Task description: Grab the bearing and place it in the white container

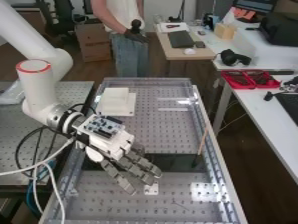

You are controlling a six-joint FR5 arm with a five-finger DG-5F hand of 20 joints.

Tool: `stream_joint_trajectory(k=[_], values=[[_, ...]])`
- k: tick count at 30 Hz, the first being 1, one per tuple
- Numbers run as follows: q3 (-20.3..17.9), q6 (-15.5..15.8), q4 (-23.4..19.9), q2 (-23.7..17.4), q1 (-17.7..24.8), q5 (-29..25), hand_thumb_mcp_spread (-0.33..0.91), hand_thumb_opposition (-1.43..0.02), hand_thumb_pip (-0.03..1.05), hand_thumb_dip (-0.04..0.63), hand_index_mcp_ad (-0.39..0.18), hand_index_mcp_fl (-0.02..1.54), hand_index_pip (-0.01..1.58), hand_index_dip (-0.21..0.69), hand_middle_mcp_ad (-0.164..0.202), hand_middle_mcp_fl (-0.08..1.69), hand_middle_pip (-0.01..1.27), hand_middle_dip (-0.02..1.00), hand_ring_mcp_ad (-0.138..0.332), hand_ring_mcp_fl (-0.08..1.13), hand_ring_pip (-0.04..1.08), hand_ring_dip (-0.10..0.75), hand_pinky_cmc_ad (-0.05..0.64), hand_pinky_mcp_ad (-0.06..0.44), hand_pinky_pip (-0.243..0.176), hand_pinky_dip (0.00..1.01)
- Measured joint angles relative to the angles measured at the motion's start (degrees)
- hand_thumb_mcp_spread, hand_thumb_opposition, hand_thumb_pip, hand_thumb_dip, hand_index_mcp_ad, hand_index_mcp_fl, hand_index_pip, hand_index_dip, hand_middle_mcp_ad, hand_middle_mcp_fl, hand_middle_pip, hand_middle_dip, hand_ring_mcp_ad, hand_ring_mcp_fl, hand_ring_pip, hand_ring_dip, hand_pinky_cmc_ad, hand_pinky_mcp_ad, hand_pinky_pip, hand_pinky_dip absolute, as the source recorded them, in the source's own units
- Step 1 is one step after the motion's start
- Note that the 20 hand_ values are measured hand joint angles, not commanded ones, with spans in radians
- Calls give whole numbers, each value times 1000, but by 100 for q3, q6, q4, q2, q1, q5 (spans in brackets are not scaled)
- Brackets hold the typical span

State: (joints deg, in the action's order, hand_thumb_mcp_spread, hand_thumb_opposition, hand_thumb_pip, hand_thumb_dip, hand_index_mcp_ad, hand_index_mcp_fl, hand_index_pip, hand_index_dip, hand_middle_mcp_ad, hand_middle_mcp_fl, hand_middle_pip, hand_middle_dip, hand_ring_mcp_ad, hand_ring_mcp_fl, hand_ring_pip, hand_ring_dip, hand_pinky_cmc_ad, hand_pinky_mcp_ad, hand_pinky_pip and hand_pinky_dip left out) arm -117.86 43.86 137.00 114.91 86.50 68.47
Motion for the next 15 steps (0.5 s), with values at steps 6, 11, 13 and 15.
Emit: stream_joint_trajectory(k=[6, 11, 13, 15], values=[[5, 19, -9, 18, 3, -1, 328, -819, 675, 300, -120, 7, 1468, 232, 72, -7, 103, 124, 110, 9, 61, 21, 379, 248, -94, 188], [7, 13, 4, 38, 3, -9, 333, -819, 668, 300, -120, 30, 1466, 230, 72, -7, 103, 124, 110, 9, 61, 21, 375, 248, -94, 188], [4, 19, 1, 42, 4, -7, 333, -822, 667, 300, -115, 35, 1466, 230, 72, -7, 103, 124, 110, 9, 61, 21, 375, 248, -91, 188], [-4, 43, -19, 49, 9, -8, 333, -819, 667, 300, -110, 28, 1466, 230, 72, -7, 103, 124, 110, 12, 61, 21, 375, 248, -91, 188]])
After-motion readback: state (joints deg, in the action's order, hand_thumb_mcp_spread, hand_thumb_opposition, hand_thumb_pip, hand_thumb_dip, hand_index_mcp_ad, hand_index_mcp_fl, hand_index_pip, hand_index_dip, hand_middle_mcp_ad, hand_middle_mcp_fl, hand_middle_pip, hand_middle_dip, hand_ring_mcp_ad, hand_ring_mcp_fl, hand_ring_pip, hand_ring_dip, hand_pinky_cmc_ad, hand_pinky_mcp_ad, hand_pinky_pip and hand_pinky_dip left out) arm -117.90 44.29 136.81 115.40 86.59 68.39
